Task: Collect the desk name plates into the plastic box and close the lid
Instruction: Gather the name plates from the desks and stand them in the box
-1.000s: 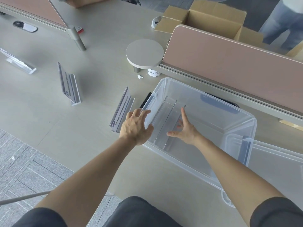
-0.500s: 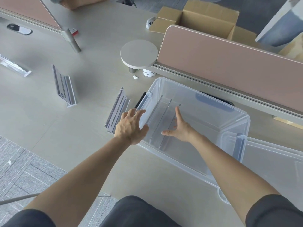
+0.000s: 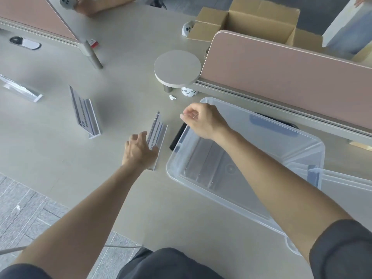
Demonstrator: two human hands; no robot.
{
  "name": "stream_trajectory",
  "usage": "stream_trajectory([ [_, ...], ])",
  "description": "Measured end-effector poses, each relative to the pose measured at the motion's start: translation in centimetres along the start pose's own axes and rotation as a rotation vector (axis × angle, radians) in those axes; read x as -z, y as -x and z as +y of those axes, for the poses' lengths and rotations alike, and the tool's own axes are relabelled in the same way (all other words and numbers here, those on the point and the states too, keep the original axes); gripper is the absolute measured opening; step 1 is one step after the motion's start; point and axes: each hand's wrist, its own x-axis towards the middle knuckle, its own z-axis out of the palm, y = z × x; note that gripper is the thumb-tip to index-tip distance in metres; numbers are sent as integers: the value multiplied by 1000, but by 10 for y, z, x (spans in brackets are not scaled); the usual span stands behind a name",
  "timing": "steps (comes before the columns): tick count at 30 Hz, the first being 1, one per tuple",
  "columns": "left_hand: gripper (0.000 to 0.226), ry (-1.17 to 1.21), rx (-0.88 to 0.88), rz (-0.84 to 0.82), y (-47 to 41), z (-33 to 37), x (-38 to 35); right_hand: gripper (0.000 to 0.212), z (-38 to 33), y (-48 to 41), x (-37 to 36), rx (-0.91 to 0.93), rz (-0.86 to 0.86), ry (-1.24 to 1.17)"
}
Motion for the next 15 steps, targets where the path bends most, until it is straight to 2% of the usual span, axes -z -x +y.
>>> stream_trajectory([
  [3, 69, -35, 122, -165, -9, -25, -7, 28, -29, -34, -29, 38, -55, 32],
  [5, 69, -2, 137, -242, -15, -36, -12, 33, -44, -60, -47, 15, -69, 76],
  [10, 45, 46, 35, -335, -32, -50, -19, 61, -65, -111, -90, -215, -299, 393],
  [15, 20, 70, -49, -375, -43, -55, -18, 62, -48, -140, -117, -366, -451, 447],
])
